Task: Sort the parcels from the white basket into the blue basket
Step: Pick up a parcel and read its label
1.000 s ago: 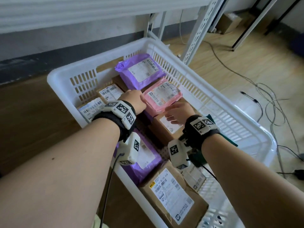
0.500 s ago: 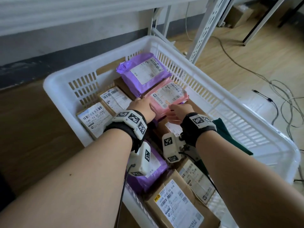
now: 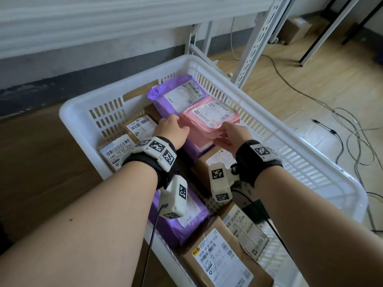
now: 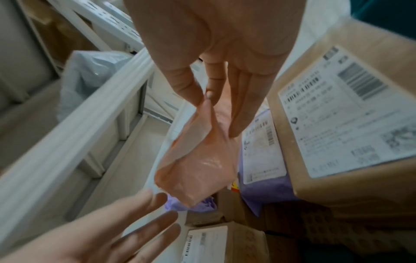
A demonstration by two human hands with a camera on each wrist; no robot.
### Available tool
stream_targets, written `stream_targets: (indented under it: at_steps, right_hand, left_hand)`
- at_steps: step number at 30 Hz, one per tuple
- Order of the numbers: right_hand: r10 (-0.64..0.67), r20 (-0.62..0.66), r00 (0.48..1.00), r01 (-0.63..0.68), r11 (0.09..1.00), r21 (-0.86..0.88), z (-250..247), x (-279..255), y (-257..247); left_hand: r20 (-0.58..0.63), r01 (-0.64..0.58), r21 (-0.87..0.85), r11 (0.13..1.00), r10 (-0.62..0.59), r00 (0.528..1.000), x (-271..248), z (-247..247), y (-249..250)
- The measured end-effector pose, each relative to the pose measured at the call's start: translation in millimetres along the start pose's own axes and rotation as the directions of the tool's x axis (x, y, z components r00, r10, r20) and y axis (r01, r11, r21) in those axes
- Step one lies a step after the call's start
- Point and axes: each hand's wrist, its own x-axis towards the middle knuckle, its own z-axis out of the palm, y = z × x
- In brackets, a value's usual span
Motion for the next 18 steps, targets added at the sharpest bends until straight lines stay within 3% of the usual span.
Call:
stream_targets:
  at_steps: [5,10,14,18]
  right_hand:
    - [-0.119,0.009,0.993,0.119,0.993,0.010,-28.5,-50.6,-13.4]
    - [-0.205,0.023,0.979,0.206,0.977,-0.054,-57.7,-107.8,-14.5]
    - [-0.276,0.050,0.960,0.279,0.957,-0.083,-80.0,-143.6,-10.9]
    - [-0.319,0.052,0.946,0.321,0.946,-0.054,-90.6,-162.6,-2.5]
  left_hand:
    - [-0.115,-0.021,-0.259,0.966,-0.009,0.993,-19.2,-24.4,14.8]
    - [0.069,0.038,-0.415,0.909,-0.010,0.998,-54.3,-30.2,33.1]
    - [0.282,0.096,-0.512,0.854,0.062,0.957,-89.4,-25.5,55.0]
    - [0.253,0.032,-0.561,0.827,0.135,0.958,-114.8,-25.4,63.2]
